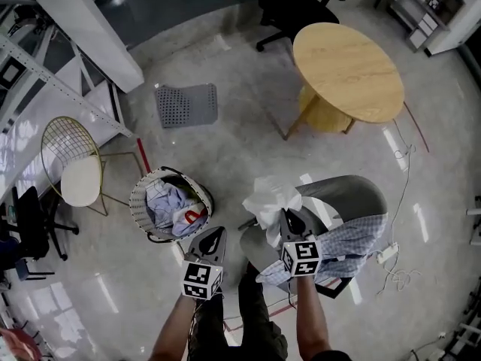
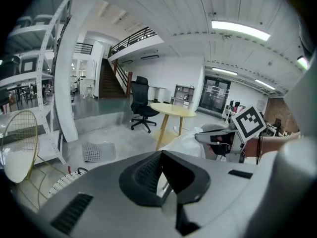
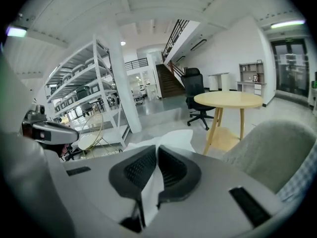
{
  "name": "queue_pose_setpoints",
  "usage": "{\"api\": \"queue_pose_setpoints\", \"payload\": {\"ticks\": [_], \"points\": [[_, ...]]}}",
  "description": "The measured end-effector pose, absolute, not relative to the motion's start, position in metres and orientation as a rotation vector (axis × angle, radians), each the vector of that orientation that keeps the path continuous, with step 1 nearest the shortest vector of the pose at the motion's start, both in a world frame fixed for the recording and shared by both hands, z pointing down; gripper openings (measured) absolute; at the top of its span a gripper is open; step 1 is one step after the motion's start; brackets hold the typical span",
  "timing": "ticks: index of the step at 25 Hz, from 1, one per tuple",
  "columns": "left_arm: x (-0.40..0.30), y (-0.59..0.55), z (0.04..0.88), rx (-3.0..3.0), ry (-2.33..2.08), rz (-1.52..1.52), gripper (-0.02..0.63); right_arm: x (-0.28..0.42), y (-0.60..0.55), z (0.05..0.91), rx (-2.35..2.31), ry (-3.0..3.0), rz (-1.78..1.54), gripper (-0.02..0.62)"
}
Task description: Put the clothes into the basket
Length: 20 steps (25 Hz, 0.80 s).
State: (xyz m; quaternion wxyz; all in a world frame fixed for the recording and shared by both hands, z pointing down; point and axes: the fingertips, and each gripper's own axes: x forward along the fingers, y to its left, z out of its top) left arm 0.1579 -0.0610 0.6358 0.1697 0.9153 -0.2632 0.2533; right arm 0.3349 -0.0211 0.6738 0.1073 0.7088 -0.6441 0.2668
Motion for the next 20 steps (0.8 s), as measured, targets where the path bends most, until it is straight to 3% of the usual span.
{"api": "queue_pose_setpoints", "payload": {"ticks": [20], "points": [[0.067, -0.088, 0.472, 2.779, -0.935, 0.491, 0.006, 0.271, -0.027, 0.437, 2.217, -2.047, 0.331, 0.038]]}}
